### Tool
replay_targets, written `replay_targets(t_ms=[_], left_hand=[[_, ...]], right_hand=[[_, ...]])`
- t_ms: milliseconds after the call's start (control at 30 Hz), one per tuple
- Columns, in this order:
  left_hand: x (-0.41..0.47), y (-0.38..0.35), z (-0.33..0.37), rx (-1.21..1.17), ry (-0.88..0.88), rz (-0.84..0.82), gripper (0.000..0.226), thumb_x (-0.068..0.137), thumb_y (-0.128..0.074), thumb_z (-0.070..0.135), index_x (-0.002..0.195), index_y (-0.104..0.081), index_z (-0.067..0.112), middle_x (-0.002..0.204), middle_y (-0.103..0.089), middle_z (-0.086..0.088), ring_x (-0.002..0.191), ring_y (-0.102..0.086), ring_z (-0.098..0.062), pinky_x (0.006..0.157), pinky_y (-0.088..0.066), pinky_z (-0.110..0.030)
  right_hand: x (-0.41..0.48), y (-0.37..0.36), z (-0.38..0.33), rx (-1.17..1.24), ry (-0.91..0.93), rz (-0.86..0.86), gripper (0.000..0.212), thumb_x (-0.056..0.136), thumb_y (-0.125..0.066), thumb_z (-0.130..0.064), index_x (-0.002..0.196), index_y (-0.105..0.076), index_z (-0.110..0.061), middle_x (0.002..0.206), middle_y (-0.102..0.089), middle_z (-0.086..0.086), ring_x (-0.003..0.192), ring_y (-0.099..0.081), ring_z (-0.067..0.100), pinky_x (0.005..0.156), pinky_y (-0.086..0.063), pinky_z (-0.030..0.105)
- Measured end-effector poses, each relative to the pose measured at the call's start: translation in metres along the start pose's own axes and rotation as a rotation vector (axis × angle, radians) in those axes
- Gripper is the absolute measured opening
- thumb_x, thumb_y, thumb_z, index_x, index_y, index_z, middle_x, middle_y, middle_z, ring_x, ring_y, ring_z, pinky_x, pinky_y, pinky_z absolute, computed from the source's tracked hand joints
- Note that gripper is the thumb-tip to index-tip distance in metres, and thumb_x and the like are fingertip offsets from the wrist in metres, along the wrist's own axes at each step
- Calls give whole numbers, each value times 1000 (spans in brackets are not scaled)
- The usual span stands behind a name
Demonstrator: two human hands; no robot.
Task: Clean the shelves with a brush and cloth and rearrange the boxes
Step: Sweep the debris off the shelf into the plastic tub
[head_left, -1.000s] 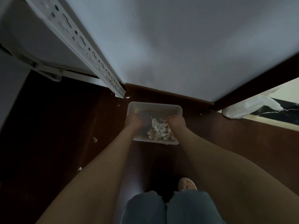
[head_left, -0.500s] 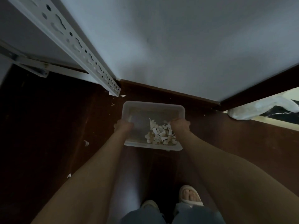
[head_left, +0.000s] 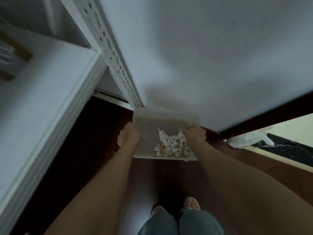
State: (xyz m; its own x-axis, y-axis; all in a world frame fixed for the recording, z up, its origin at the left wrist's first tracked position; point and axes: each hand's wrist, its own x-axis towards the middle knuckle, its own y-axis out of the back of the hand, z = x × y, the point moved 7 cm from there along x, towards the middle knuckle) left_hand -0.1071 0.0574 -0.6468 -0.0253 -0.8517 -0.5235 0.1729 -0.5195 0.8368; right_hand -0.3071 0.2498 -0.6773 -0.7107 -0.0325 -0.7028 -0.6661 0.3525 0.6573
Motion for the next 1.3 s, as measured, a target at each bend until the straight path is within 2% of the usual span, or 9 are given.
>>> replay_targets(t_ms=[167, 300, 433, 633, 833, 967, 1133, 1200, 1300], left_hand=[[-78, 89, 14, 61, -38, -42, 27, 94, -41, 24, 117, -55, 20, 115, -60, -8, 103, -59, -28, 74, -46, -35], [-139, 152, 21, 26, -77, -106, 31, 93, -40, 31, 117, -57, 19, 116, -60, -6, 103, -58, -26, 85, -51, -38], [-192, 223, 27, 14, -155, -111, 30, 95, -40, 31, 115, -57, 16, 114, -61, -6, 100, -59, -24, 82, -51, -36], [-258, 333, 21, 10, -181, -31, 35, 94, -46, 24, 127, -51, 15, 129, -55, -9, 117, -55, -27, 90, -45, -35], [-306, 397, -3, -53, -142, -6, 34, 88, -45, 16, 120, -54, 14, 121, -59, -8, 106, -58, -26, 74, -44, -29], [-344, 427, -27, -200, -83, -15, 33, 87, -45, 12, 118, -56, 6, 117, -60, -16, 104, -60, -32, 86, -54, -39], [-385, 450, -51, -196, -74, -13, 30, 87, -46, 7, 110, -61, -4, 110, -65, -22, 101, -65, -33, 84, -56, -41], [-400, 458, -63, -200, -62, -37, 24, 86, -48, 5, 101, -64, -4, 99, -67, -21, 90, -67, -32, 79, -57, -40], [-420, 466, -86, -297, -6, -65, 10, 83, -48, 0, 82, -57, 4, 62, -51, -11, 48, -52, -20, 52, -48, -31]], right_hand=[[-107, 68, -76, -134, 452, 114, 26, 97, -41, -16, 109, -65, -18, 136, -40, 9, 122, -40, 30, 102, -38, 39], [-192, 111, -132, -150, 622, 85, 24, 94, -47, -14, 102, -70, -15, 122, -55, 6, 109, -56, 27, 86, -41, 25], [-268, 156, -161, -89, 725, 42, 19, 88, -51, -11, 90, -68, -17, 105, -67, 6, 96, -61, 24, 77, -45, 28], [-367, 227, -209, -265, 910, 64, 22, 90, -49, -10, 99, -67, -20, 109, -64, 9, 100, -60, 29, 83, -47, 31], [-438, 251, -237, -489, 1114, 139, 27, 93, -46, -13, 111, -66, -19, 117, -61, 10, 108, -58, 30, 86, -48, 31], [-486, 256, -246, -576, 1237, 112, 28, 93, -45, -11, 116, -59, -16, 119, -61, 14, 107, -59, 32, 85, -48, 33], [-539, 255, -244, -673, 1417, 142, 24, 93, -46, -6, 115, -52, -11, 114, -61, 15, 104, -60, 32, 83, -48, 36], [-557, 252, -241, -711, 1468, 155, 23, 93, -45, -5, 115, -51, -11, 113, -62, 13, 104, -60, 31, 81, -48, 35], [-586, 244, -237, -770, 1567, 180, 21, 94, -45, -6, 114, -52, -10, 111, -63, 11, 101, -62, 29, 74, -45, 32]])
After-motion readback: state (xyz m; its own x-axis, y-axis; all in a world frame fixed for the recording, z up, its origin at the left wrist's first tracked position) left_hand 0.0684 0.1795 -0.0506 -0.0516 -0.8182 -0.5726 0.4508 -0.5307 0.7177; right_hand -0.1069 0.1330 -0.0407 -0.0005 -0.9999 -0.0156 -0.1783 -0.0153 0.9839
